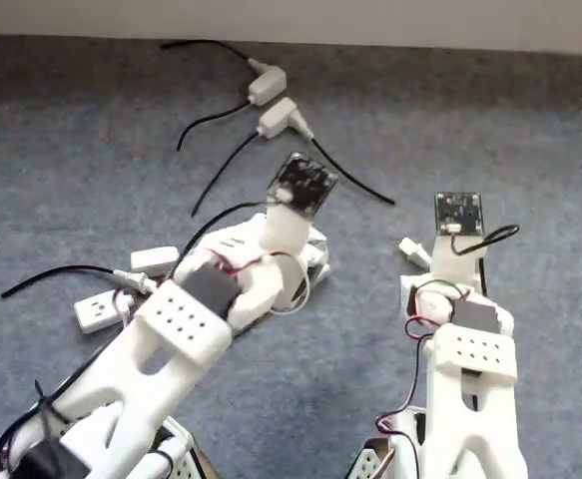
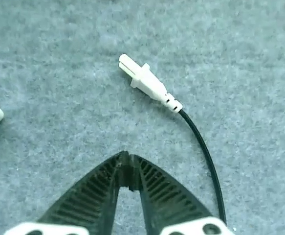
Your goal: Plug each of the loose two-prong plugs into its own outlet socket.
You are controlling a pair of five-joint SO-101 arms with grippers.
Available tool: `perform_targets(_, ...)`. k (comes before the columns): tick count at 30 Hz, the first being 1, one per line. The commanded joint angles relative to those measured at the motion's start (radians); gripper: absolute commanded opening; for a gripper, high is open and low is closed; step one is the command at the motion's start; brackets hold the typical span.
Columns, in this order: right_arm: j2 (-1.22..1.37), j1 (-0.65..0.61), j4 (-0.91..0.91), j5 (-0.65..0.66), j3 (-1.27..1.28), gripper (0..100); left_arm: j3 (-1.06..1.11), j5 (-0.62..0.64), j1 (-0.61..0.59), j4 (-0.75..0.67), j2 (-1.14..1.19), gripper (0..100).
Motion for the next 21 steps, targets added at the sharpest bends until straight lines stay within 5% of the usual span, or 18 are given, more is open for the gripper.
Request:
perform_targets(1,-0.005,0.008,-0.082,-0.020,0.050,0.6,-0.162,-0.044,0.012,0.103,0.088,1)
perform_targets(21,-0.005,0.008,-0.328,-0.020,0.231,0.6,-0.750,-0.158,0.012,0.470,0.730,1)
